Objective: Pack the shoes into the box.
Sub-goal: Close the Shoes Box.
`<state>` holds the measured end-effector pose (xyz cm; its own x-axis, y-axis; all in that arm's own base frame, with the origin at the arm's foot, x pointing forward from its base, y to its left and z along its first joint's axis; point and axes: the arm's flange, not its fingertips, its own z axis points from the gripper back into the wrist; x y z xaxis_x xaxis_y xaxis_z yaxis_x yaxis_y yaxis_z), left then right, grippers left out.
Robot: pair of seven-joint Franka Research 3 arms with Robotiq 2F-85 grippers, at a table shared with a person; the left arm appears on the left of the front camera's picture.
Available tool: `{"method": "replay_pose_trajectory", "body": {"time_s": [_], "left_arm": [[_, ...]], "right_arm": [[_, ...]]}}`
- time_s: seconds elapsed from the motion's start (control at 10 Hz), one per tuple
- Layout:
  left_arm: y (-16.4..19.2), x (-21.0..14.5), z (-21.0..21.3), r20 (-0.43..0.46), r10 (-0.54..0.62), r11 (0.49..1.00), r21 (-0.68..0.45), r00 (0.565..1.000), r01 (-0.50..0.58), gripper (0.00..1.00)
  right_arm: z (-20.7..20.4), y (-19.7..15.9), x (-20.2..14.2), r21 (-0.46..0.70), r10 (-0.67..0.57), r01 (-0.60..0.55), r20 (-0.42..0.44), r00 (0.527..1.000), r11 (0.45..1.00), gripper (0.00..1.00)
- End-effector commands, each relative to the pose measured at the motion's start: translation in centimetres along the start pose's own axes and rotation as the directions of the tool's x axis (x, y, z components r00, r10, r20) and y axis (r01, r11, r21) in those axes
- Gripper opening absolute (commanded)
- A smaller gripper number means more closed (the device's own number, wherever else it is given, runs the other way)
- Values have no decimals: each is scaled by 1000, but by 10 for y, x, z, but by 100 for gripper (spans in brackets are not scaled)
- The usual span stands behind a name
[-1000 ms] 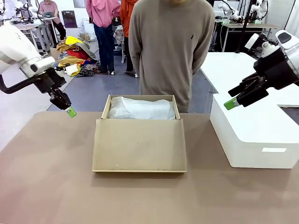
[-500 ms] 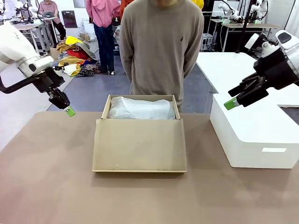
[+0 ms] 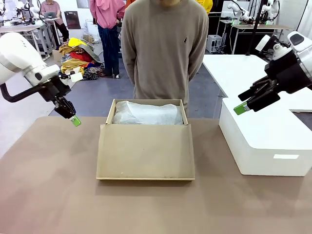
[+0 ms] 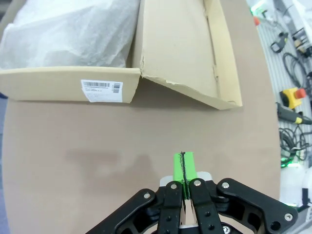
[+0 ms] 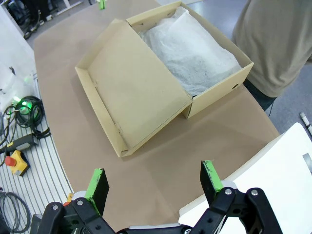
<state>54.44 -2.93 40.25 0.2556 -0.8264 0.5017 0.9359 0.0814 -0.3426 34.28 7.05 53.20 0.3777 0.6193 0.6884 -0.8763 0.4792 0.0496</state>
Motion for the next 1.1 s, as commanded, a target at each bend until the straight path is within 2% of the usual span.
{"method": "replay_pose_trajectory", "body": {"time_s": [0.0,0.6,1.0], "left_arm": [[11,-5,-14,23,-76,997,-26,997,77,0],[26,-11,-68,77,-143,984,-95,987,150,0],[41,-12,-82,98,-198,966,-149,975,211,0]], "right_arm": [[0,-1,0,13,5,-6,17,1000,1000,100],[0,-1,0,13,5,-6,17,1000,1000,100],[0,-1,0,13,5,-6,17,1000,1000,100]]}}
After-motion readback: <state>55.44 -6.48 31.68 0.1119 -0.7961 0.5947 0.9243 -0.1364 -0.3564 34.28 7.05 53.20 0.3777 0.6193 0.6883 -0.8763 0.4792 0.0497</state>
